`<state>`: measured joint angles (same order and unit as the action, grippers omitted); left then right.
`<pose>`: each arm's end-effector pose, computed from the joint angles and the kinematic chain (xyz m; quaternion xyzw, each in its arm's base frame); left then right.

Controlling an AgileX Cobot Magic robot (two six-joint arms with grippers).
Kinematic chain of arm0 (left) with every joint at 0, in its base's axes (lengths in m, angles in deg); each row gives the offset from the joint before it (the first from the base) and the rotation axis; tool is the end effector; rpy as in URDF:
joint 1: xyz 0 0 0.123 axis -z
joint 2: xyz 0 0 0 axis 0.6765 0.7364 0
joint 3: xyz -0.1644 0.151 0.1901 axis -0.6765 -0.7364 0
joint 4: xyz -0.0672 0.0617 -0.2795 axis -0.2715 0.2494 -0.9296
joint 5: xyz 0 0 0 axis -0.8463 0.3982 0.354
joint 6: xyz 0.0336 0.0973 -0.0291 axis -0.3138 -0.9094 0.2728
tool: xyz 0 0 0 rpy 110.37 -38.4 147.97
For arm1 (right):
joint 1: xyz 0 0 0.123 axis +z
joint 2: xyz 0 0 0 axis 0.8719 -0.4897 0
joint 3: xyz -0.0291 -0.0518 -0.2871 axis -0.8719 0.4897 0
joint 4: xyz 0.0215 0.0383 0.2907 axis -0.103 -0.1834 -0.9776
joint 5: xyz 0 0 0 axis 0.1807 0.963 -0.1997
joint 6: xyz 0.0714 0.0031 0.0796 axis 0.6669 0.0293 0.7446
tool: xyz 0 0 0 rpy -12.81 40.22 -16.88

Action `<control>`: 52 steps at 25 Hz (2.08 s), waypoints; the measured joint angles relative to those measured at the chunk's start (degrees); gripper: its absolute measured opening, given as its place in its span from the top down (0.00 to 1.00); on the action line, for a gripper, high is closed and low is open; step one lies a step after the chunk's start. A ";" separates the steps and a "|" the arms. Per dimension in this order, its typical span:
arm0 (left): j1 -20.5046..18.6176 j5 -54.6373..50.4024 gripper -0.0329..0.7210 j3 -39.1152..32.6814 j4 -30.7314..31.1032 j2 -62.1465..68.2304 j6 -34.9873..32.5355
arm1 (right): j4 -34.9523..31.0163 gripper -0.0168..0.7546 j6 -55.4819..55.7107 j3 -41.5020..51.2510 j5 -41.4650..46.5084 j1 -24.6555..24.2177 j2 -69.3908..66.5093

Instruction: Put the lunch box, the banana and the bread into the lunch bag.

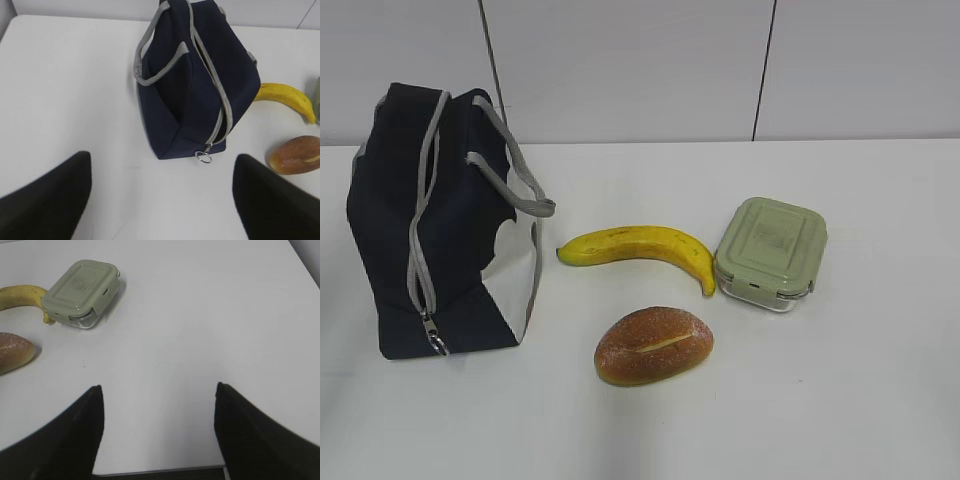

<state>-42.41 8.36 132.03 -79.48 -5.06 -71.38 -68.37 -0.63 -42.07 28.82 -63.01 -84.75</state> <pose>0.1075 -0.0094 0.3775 -0.0014 0.8773 -0.0502 0.4773 0.0300 -0.0069 0.2859 0.0361 0.8663 -0.0299 0.4973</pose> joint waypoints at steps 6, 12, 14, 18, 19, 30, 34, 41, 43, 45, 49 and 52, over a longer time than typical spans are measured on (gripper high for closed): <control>0.00 0.41 0.20 11.23 -6.75 18.54 0.00 | 0.00 0.32 0.00 0.00 0.00 0.00 0.00; 0.00 0.57 0.22 20.67 -9.47 35.32 0.00 | 0.00 0.32 0.00 0.00 0.00 0.00 0.00; 0.00 0.31 0.24 23.24 -9.92 40.45 0.00 | 0.00 0.32 0.00 0.00 0.00 0.00 0.00; 0.00 -0.85 0.26 27.89 -10.05 50.80 0.00 | 0.00 0.32 0.00 0.00 0.00 0.00 0.00; 0.00 -0.97 0.26 29.01 -10.05 53.23 0.00 | 0.00 0.32 0.00 0.00 0.00 0.00 0.00; -0.04 0.30 0.44 35.89 -10.05 67.36 0.00 | 0.00 0.32 0.00 0.00 0.00 0.00 0.00; -0.04 1.42 0.67 36.10 -10.33 67.66 -0.37 | 0.00 0.32 0.00 0.00 0.00 0.00 0.00; -0.04 1.95 0.75 36.24 -11.70 69.70 -0.41 | 0.00 0.32 0.00 0.00 0.00 0.00 0.00; -0.04 2.09 0.75 36.24 -12.00 70.22 -0.58 | 0.00 0.32 0.00 0.00 0.00 0.00 0.00; -0.04 2.09 0.76 36.24 -12.00 70.42 -0.82 | 0.00 0.32 0.00 0.00 0.00 0.00 0.00; -0.04 1.85 0.91 36.24 -12.24 70.42 -0.82 | 0.00 0.32 0.00 0.00 0.00 0.00 0.00; -0.04 1.71 0.95 36.24 -12.97 70.42 -0.88 | 0.00 0.32 0.00 0.00 0.00 0.00 0.00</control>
<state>-42.46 10.07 168.27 -92.45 65.36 -72.25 -68.37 -0.63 -42.07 28.82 -63.01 -84.75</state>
